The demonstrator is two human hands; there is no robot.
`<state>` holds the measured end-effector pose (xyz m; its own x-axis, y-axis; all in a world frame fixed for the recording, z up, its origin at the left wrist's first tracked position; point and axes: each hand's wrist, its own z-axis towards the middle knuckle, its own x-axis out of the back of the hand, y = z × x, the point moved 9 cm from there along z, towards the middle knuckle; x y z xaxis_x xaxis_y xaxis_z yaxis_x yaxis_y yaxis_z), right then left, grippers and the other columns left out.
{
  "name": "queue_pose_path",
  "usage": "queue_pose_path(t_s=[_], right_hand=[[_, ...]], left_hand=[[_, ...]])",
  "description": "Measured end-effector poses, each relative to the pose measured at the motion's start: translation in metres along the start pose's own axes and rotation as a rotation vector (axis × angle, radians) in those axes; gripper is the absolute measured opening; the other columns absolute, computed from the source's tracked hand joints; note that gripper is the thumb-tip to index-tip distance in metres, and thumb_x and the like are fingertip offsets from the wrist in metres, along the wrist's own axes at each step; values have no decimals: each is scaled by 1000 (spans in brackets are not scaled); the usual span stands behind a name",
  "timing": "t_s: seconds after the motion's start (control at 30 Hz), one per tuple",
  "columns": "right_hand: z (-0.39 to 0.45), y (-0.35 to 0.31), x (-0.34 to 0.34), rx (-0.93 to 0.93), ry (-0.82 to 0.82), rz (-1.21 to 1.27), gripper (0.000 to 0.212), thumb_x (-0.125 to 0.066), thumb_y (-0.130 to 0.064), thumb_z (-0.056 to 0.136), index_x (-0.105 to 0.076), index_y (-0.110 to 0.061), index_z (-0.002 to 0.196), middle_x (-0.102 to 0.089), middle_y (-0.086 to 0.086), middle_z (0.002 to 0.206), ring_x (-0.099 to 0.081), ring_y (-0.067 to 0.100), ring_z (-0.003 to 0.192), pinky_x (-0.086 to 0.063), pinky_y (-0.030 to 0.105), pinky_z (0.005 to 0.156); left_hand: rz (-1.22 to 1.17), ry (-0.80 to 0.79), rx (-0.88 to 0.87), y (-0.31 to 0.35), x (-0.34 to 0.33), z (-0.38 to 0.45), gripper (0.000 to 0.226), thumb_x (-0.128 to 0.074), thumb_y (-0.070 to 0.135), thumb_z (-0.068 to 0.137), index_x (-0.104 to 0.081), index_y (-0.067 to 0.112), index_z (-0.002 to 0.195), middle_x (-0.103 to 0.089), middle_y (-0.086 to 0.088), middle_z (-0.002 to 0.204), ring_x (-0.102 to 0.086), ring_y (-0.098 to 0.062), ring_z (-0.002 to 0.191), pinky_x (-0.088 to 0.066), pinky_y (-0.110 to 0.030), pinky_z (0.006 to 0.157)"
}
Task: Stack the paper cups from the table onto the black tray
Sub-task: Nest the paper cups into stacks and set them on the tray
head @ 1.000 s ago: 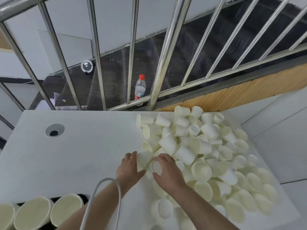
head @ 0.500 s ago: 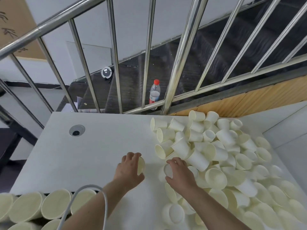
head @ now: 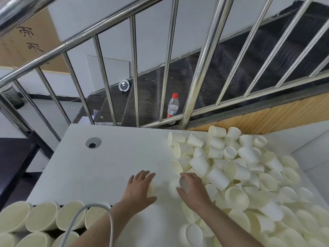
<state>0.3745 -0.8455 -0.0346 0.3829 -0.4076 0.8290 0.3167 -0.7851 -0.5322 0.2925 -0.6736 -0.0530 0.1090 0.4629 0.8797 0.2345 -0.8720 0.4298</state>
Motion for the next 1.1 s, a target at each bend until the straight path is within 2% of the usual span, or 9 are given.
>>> queue_pose_path(t_s=[0.1, 0.2, 0.33, 0.47, 0.6, 0.73, 0.83, 0.93, 1.1], right_hand=[[-2, 0, 16, -147, 69, 430, 37, -64, -30, 90, -58, -21, 125, -57, -10, 116, -54, 8, 110, -47, 30, 98], [-7, -5, 10, -319, -11, 884, 13, -61, -23, 93, -69, -20, 103, -64, -2, 99, -62, 14, 92, -58, 34, 80], [-13, -6, 2, -398, -75, 1083, 17, -56, -18, 95, -73, -17, 95, -68, 5, 95, -63, 22, 89, -55, 32, 69], [-14, 8, 4, -327, 55, 731, 17, -61, -39, 92, -69, -28, 101, -67, -8, 106, -60, 11, 101, -52, 28, 81], [-19, -6, 7, -203, 118, 610, 20, -62, -48, 90, -70, -29, 89, -65, -16, 87, -59, 3, 77, -43, 18, 72], [-19, -13, -12, -190, 5, 505, 15, -65, -32, 89, -65, -28, 103, -67, -17, 102, -67, 9, 69, -53, 24, 70], [-15, -11, -20, -228, -31, 476, 20, -59, -13, 90, -64, -22, 107, -66, -12, 103, -69, 9, 63, -48, 17, 56], [-9, -5, -21, -285, -19, 457, 24, -54, -5, 89, -63, -22, 102, -65, -10, 101, -68, 14, 70, -44, 14, 51], [0, 12, -27, -348, -36, 356, 29, -49, -2, 88, -63, -19, 108, -62, -8, 100, -67, 20, 89, -57, 35, 80]], left_hand=[[-180, 96, -46, 15, 13, 0, 87, -68, 54, 77, -26, 26, 148, -30, 11, 151, -20, -10, 143, -10, -30, 118], [-319, 163, -85, 30, 25, -2, 89, -69, 61, 71, -33, 26, 145, -40, 14, 146, -33, -7, 136, -19, -30, 117], [-375, 193, -121, 38, 31, -6, 81, -73, 53, 70, -40, 27, 140, -47, 19, 134, -46, -3, 121, -34, -19, 104], [-365, 149, -120, 38, 25, -9, 82, -70, 49, 68, -38, 28, 141, -43, 16, 125, -53, -7, 106, -47, -24, 90], [-272, 151, -141, 43, 18, -7, 85, -65, 46, 69, -34, 25, 145, -43, 9, 132, -52, -12, 112, -43, -26, 93], [-217, 137, -180, 49, 8, -4, 81, -65, 42, 71, -37, 21, 144, -47, 6, 136, -50, -17, 120, -39, -26, 98], [-187, 127, -211, 53, 4, -2, 84, -55, 52, 70, -36, 20, 145, -45, 5, 139, -47, -16, 125, -33, -25, 103], [-98, 89, -179, 46, 0, 0, 86, -64, 46, 76, -26, 24, 149, -36, 8, 145, -35, -13, 134, -21, -25, 112], [106, -7, -18, 16, -6, 3, 89, -64, 49, 80, -15, 24, 150, -20, 0, 152, -11, -22, 144, -10, -38, 118]])
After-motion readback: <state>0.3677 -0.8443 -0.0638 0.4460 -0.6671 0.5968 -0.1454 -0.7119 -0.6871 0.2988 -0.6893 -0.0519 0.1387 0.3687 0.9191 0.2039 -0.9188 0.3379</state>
